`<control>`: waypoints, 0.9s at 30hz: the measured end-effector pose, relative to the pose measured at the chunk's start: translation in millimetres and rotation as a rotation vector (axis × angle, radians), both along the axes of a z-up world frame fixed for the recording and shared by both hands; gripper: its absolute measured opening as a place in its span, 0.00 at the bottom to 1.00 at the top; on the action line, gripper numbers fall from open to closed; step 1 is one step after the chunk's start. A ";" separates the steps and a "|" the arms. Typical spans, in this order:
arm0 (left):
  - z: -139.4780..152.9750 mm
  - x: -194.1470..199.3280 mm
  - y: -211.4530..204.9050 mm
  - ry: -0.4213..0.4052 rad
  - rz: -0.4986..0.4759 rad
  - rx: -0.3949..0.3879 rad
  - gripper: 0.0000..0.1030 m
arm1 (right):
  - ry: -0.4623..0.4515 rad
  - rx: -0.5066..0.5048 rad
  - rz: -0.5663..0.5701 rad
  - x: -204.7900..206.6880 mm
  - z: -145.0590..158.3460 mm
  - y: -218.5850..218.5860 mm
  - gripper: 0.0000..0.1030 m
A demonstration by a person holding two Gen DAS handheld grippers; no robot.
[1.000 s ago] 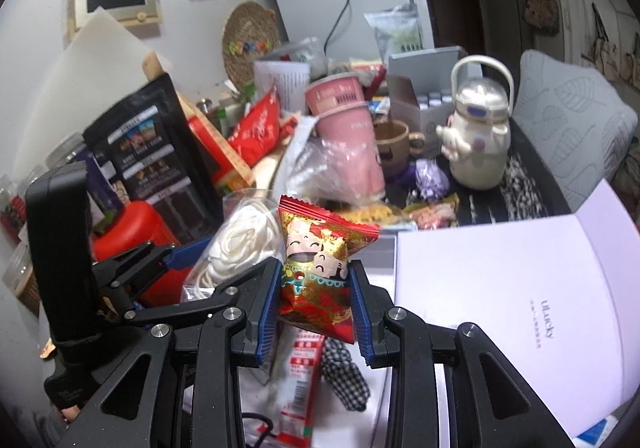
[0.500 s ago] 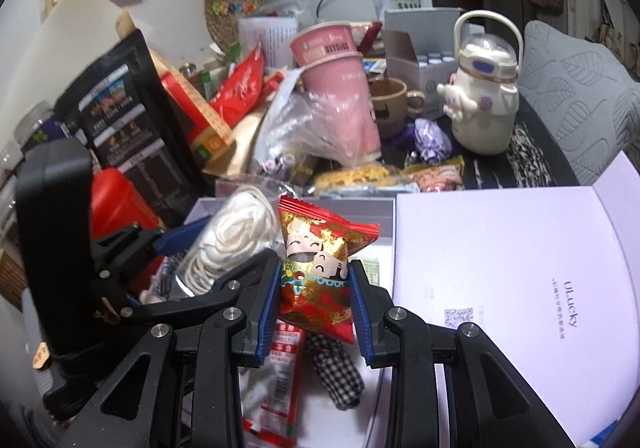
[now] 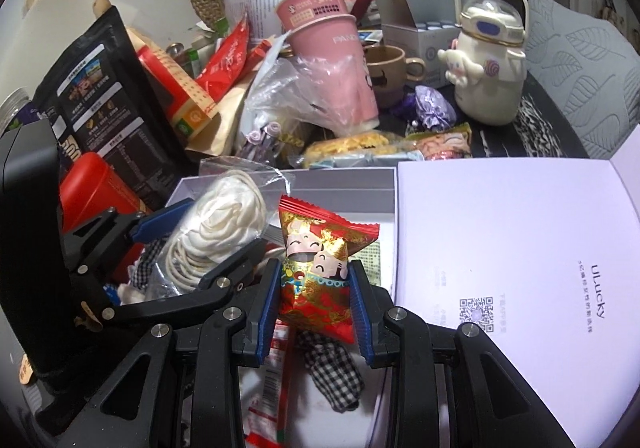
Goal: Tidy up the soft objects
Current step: 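Lower both held items into the box and open both grippers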
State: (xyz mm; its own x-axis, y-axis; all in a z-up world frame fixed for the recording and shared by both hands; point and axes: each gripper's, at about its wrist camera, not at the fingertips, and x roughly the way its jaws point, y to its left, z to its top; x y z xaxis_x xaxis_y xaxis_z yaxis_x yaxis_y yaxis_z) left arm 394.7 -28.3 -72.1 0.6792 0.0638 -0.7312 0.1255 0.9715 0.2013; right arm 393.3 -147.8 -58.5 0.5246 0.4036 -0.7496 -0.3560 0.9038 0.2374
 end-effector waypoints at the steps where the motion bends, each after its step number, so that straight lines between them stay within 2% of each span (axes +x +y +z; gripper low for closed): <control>1: -1.3 0.9 -0.3 0.007 0.003 0.006 0.66 | 0.005 -0.005 0.000 0.9 -1.3 0.3 0.32; 5: -6.7 6.1 2.1 0.057 0.027 -0.010 0.73 | 0.025 -0.019 -0.008 4.0 -6.0 -0.4 0.33; 10: -5.2 5.6 7.2 0.074 0.029 -0.055 0.73 | 0.027 -0.008 -0.023 3.5 -2.8 -6.2 0.44; 14: -1.6 4.3 8.2 0.082 0.040 -0.063 0.73 | 0.010 -0.009 -0.026 0.5 3.7 -8.9 0.46; 27: 28.1 -11.1 7.9 0.001 0.045 -0.079 0.73 | -0.075 -0.022 -0.037 -13.5 31.3 -13.3 0.50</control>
State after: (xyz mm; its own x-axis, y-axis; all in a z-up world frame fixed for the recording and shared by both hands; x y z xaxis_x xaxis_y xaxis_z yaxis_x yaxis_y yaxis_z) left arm 383.6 -20.5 -44.0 0.6766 0.0359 -0.7355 0.0818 0.9890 0.1235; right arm 379.7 -161.1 -27.2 0.5943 0.3669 -0.7157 -0.3381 0.9214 0.1916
